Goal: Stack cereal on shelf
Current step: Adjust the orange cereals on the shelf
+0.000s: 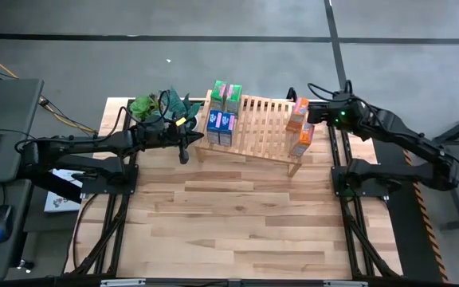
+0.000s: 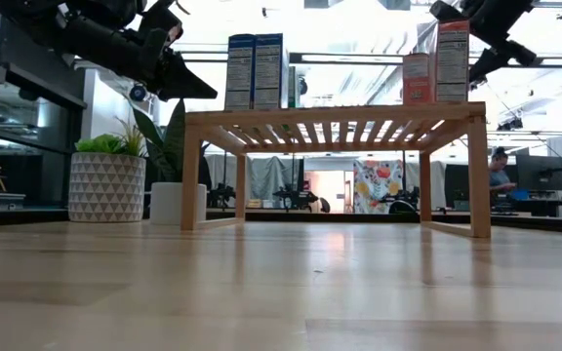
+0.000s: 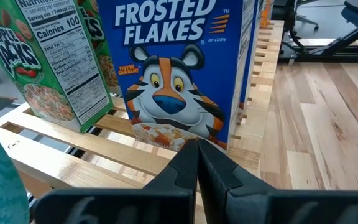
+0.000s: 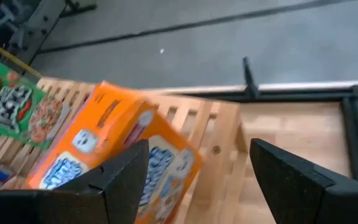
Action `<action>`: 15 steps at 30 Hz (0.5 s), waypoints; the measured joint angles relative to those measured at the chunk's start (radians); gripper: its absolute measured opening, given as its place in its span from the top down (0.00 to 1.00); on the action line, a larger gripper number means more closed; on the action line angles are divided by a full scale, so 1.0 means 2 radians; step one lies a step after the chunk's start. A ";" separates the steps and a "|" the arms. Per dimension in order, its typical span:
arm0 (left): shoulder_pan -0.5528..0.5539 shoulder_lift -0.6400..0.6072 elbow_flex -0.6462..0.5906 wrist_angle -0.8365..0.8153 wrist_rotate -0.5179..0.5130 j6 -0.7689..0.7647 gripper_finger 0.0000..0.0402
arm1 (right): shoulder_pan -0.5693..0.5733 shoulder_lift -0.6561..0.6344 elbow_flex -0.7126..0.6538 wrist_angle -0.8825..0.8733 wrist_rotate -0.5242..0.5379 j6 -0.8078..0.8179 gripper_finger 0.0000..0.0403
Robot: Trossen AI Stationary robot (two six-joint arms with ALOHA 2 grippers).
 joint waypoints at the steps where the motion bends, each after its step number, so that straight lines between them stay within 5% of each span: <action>1: 0.000 0.000 0.000 0.000 0.000 0.000 1.00 | 0.000 -0.005 0.000 0.000 0.006 0.000 0.32; 8: 0.000 0.000 0.000 0.000 0.000 0.001 1.00 | 0.003 -0.037 0.000 -0.003 0.009 -0.004 0.32; 15: 0.000 0.000 0.000 0.000 0.000 0.001 1.00 | 0.006 -0.068 0.000 -0.093 -0.095 -0.005 0.32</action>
